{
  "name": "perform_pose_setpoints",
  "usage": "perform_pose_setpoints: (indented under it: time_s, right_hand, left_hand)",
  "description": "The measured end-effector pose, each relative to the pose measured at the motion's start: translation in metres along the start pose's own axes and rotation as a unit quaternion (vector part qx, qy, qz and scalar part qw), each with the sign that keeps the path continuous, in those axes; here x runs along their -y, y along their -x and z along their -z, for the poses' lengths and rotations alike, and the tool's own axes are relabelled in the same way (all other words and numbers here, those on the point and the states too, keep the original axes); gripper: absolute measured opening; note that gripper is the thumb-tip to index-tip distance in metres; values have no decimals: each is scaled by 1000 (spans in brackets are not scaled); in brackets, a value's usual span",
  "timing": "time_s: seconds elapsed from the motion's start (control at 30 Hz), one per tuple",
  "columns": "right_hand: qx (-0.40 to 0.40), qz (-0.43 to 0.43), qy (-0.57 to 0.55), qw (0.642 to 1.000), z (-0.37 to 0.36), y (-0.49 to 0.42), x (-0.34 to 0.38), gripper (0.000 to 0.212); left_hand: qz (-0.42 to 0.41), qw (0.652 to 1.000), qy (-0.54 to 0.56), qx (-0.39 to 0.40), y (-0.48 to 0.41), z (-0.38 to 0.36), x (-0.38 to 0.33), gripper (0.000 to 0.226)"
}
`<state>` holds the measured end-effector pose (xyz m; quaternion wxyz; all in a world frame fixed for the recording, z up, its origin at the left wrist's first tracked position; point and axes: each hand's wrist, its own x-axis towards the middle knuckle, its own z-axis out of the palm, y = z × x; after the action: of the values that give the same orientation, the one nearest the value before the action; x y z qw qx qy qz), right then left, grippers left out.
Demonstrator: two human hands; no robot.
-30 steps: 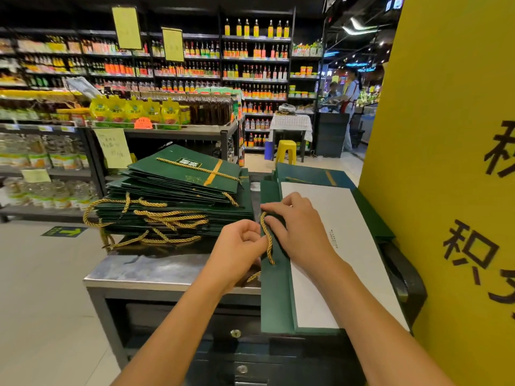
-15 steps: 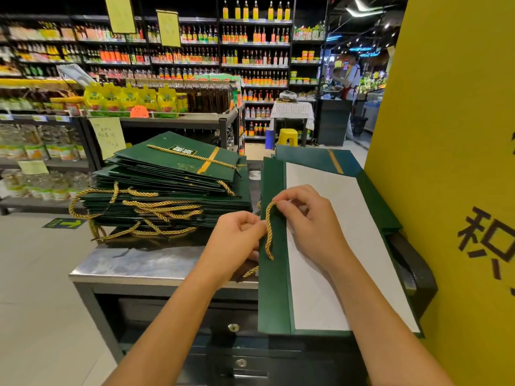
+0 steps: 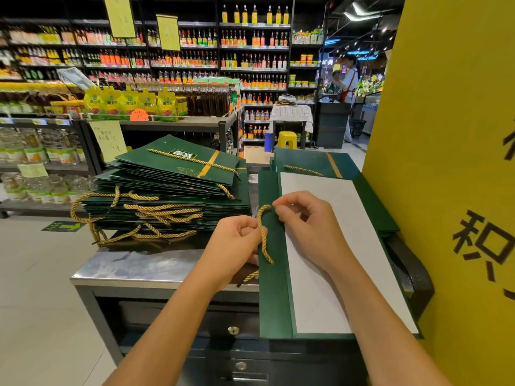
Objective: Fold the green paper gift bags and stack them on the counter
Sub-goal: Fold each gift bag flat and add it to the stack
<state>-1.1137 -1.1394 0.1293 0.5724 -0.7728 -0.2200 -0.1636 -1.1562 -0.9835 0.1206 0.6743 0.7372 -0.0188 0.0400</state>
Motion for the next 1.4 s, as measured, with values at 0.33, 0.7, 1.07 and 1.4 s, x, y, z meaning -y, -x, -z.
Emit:
perform_pose_setpoints:
  time_s: [0.33, 0.7, 1.07, 1.4]
  right_hand:
    - [178, -3, 84, 980, 17, 26, 9, 19]
    - [197, -17, 57, 978, 14, 31, 9, 7]
    - [46, -93, -181, 978, 28, 27, 13, 12]
    - [-31, -80, -57, 995, 31, 27, 23, 9]
  left_hand:
    - [2, 999, 54, -5, 1, 5, -2, 13]
    - [-19, 1000, 15, -17, -2, 5, 2, 16]
    - [-40, 999, -4, -23, -2, 4, 6, 19]
    - [-51, 998, 16, -43, -3, 4, 6, 17]
